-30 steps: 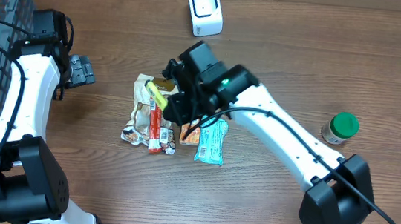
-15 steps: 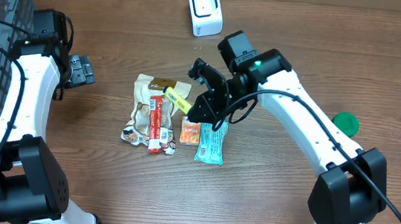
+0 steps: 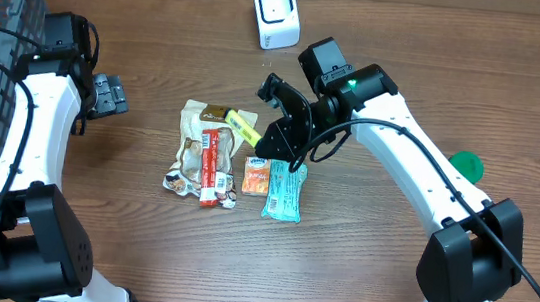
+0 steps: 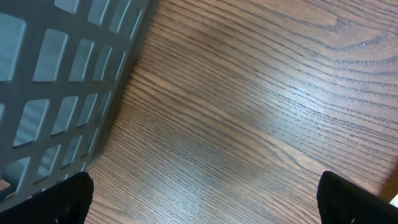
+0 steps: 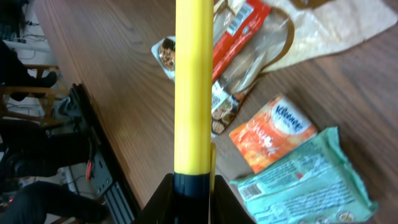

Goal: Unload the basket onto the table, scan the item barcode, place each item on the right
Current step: 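Lift the yellow snack bar out of the bag with right gripper, then carry the yellow bar to the white scanner and hold it there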

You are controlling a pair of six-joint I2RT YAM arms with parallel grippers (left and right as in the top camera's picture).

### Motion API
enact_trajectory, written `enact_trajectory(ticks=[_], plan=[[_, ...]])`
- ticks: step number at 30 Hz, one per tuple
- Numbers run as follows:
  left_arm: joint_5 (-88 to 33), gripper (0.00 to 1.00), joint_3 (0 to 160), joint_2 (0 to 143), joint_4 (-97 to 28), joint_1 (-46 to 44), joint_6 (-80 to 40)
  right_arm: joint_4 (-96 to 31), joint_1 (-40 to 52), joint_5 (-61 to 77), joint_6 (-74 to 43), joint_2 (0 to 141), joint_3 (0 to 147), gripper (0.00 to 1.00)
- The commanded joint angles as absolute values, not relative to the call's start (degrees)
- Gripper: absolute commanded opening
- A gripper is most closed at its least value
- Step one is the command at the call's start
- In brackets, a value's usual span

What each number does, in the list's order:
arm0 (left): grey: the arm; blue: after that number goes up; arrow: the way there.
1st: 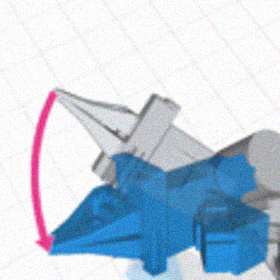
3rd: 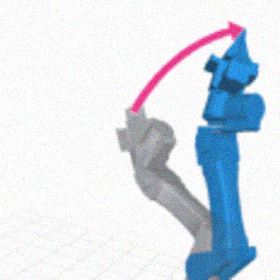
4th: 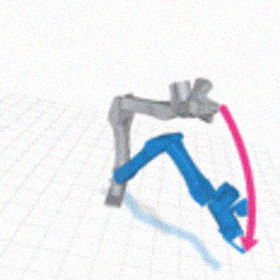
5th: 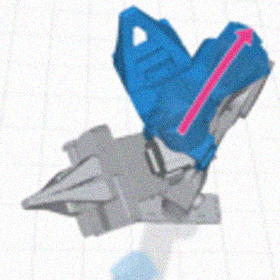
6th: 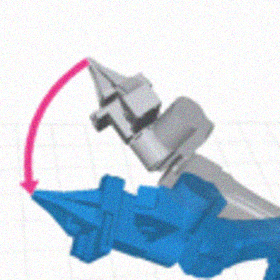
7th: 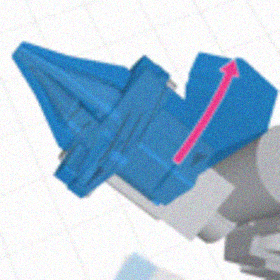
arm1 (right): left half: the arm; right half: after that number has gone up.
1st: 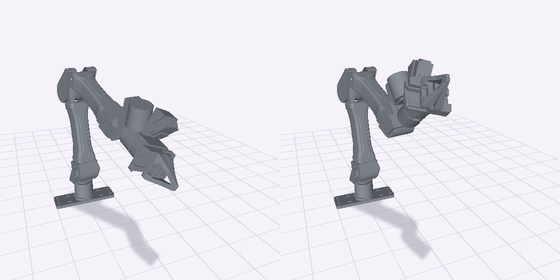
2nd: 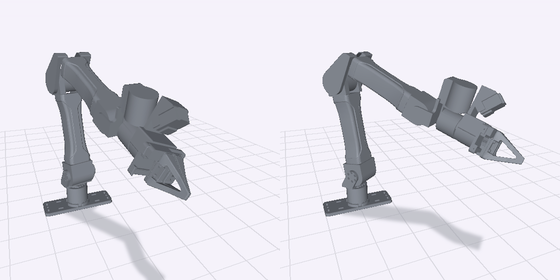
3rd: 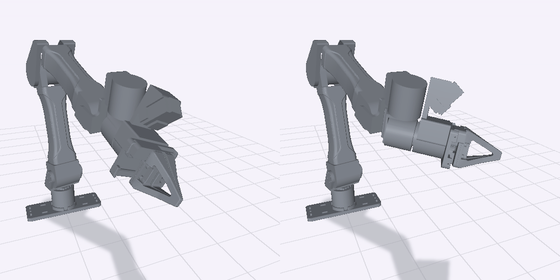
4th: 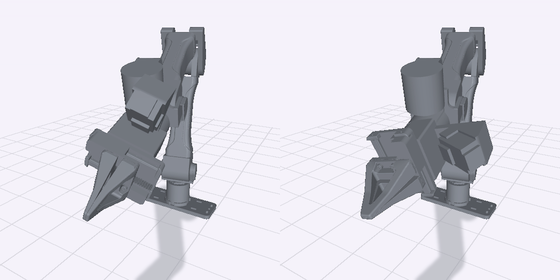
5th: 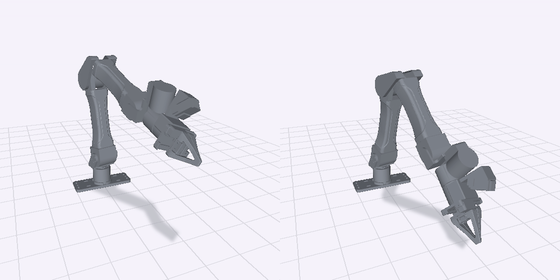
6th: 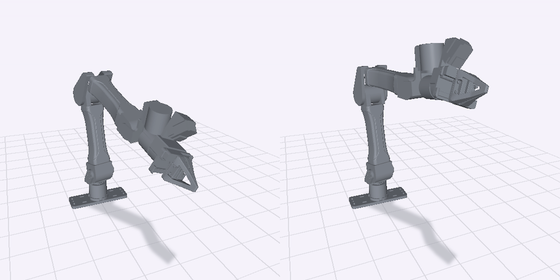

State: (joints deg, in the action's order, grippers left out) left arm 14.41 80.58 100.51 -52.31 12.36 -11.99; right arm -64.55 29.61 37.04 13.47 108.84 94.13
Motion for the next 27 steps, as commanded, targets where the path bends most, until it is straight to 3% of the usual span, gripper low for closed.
enact_trajectory(ticks=[1,14,21,27], plan=[[15.0,1.0,81.5,99.6,-52.2,12.0,-11.8,-63.1,29.5,36.7,13.3,107.8,94.3,0.04],[15.0,1.0,81.5,99.6,-52.2,12.0,-11.8,-65.6,27.8,32.2,7.5,107.8,105.8,0.03],[15.0,1.0,81.5,99.6,-52.2,12.0,-11.8,-71.9,26.9,18.6,7.5,107.8,125.9,0.03],[15.0,1.0,81.5,99.6,-52.2,12.0,-11.8,-67.0,26.9,6.6,13.0,108.0,129.0,0.03]])
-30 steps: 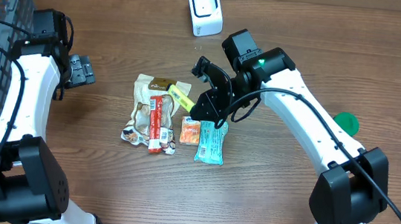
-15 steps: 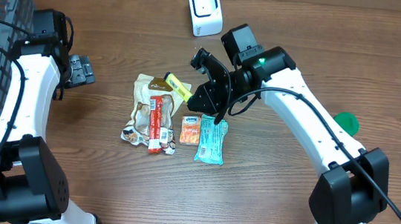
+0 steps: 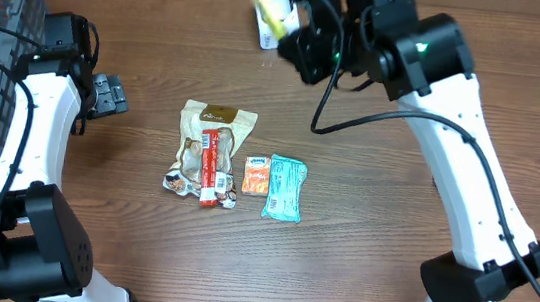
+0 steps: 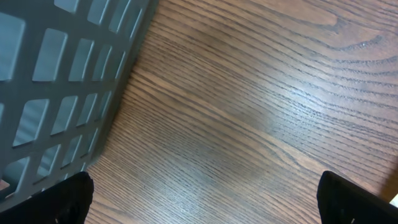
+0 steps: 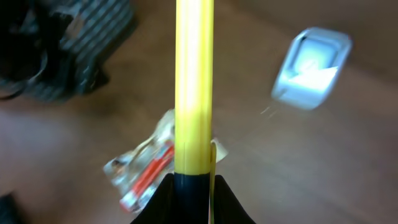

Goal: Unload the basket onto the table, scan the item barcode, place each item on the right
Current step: 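Carry the yellow bar to the white scanner and hold it there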

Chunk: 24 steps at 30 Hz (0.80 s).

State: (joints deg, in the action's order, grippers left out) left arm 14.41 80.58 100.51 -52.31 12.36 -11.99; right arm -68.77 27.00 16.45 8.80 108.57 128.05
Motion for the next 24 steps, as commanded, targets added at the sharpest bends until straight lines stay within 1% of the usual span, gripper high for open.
enact_trajectory(ticks=[1,6,13,22,24], plan=[[15.0,1.0,81.5,99.6,-52.2,12.0,-11.8,-66.0,26.9,4.2,14.2,108.4,128.9,0.03],[15.0,1.0,81.5,99.6,-52.2,12.0,-11.8,-59.9,26.9,-3.0,20.7,112.0,128.9,0.03],[15.0,1.0,81.5,99.6,-52.2,12.0,-11.8,-50.1,26.9,-7.9,29.1,120.1,128.8,0.05],[15.0,1.0,81.5,99.6,-52.2,12.0,-11.8,-35.8,26.9,-16.9,30.6,131.0,128.6,0.06],[15.0,1.0,81.5,99.6,-52.2,12.0,-11.8,-32.6,26.9,-17.5,34.4,133.9,128.6,0.07]])
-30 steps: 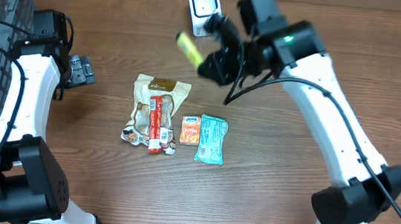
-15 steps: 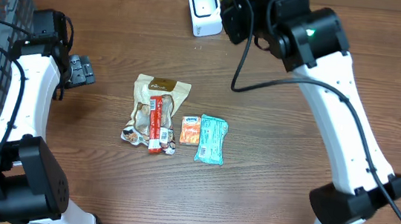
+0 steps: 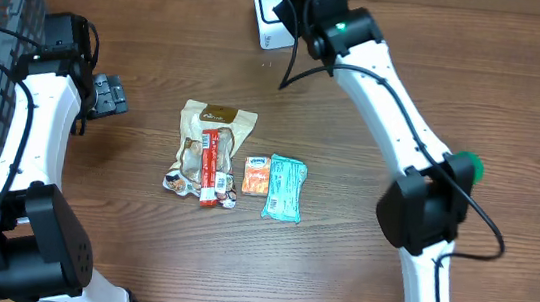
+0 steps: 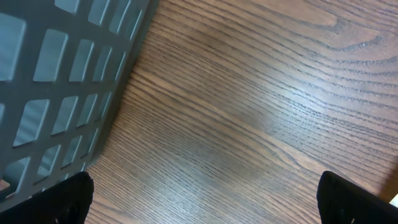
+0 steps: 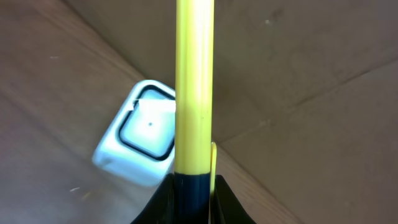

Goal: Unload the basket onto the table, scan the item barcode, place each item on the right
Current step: 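Carry the yellow bar to the white scanner and hold it there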

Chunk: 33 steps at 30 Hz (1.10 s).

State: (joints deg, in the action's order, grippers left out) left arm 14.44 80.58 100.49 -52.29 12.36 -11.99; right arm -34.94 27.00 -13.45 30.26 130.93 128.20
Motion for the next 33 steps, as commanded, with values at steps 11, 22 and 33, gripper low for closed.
enact_trajectory(ticks=[11,22,33], plan=[[15.0,1.0,81.5,99.6,-52.2,12.0,-11.8,-16.8,26.8,-23.9,38.1,144.7,128.6,0.09],[15.0,1.0,81.5,99.6,-52.2,12.0,-11.8,-12.1,26.4,-30.1,51.5,149.6,128.6,0.12],[15.0,1.0,81.5,99.6,-52.2,12.0,-11.8,-13.8,26.4,-33.5,55.8,149.6,128.6,0.12]])
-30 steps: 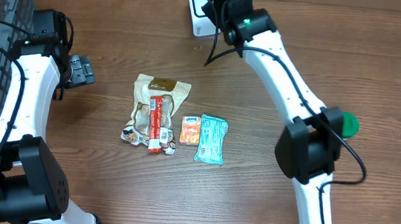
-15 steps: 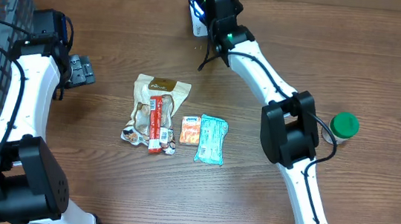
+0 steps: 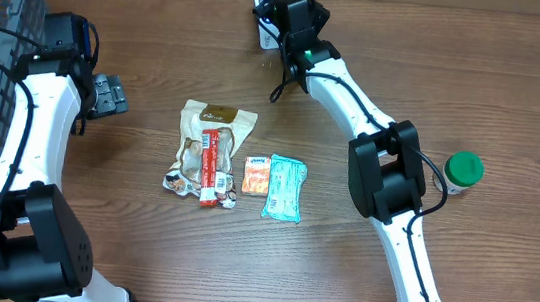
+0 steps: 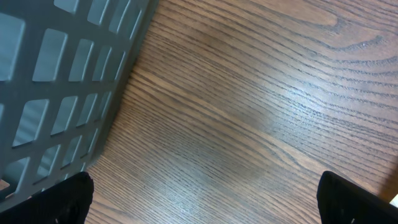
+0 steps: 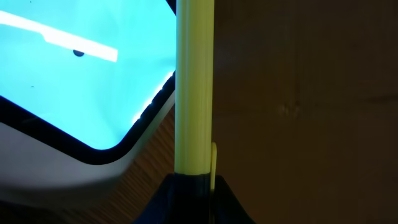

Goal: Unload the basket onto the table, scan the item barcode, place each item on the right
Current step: 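Carry the yellow bar to the white scanner and hold it there, then move the yellow bar right and set it down near the jar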

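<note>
My right gripper [image 3: 288, 2] is at the table's far edge, shut on a yellow pen-like item [image 5: 194, 87] with a dark end; a bit of yellow shows overhead. The item stands right in front of the white scanner [image 3: 266, 36], whose window [image 5: 74, 62] glows cyan and fills the upper left of the right wrist view. The item's barcode does not show. Over bare wood beside the basket, my left gripper [image 3: 110, 95] is open and empty, its dark fingertips [image 4: 71, 199] wide apart.
A grey mesh basket stands at the left edge, also in the left wrist view [image 4: 56, 81]. Mid-table lie snack packets [image 3: 211, 153], an orange tissue pack [image 3: 255, 175] and a teal pack [image 3: 284, 188]. A green-capped bottle [image 3: 465, 170] stands at the right.
The right gripper has moved in close to the scanner with the yellow item. The scanner's window, seen whole and pale before, now glows cyan and fills much of the wrist view. The left arm is unchanged.
The right gripper first held the yellow item just above the pile of packets mid-table. Then it was raised near the table's back with the scanner in sight. Then it faced the scanner, and now holds the item right at its lit window. The left arm stayed put.
</note>
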You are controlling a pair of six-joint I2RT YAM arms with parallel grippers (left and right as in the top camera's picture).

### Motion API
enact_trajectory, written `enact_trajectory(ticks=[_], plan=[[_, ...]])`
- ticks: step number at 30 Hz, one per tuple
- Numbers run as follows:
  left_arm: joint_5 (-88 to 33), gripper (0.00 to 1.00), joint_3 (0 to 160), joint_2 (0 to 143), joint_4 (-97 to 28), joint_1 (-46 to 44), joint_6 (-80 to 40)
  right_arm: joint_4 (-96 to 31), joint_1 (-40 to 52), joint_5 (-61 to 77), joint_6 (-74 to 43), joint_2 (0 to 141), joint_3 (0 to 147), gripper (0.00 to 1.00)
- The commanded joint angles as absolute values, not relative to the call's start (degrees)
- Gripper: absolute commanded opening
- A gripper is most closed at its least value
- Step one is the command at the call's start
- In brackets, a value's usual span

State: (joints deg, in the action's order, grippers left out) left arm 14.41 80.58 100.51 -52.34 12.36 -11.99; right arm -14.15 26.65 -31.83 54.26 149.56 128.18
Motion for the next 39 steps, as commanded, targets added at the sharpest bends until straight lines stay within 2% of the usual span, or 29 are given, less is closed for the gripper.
enact_trajectory(ticks=[1,26,28,30,35,39], plan=[[15.0,1.0,81.5,99.6,-52.2,12.0,-11.8,-13.8,26.5,-33.5,55.8,149.6,128.6,0.12],[15.0,1.0,81.5,99.6,-52.2,12.0,-11.8,-15.5,27.4,-34.8,55.4,149.4,128.6,0.12],[15.0,1.0,81.5,99.6,-52.2,12.0,-11.8,-15.0,27.4,-34.0,50.3,148.4,128.6,0.11],[15.0,1.0,81.5,99.6,-52.2,12.0,-11.8,-15.1,27.4,-33.3,43.8,146.4,128.6,0.07],[15.0,1.0,81.5,99.6,-52.2,12.0,-11.8,-19.3,26.9,-33.4,40.8,138.4,128.6,0.04],[15.0,1.0,81.5,99.6,-52.2,12.0,-11.8,-26.5,26.8,-33.3,31.7,131.1,128.6,0.04]])
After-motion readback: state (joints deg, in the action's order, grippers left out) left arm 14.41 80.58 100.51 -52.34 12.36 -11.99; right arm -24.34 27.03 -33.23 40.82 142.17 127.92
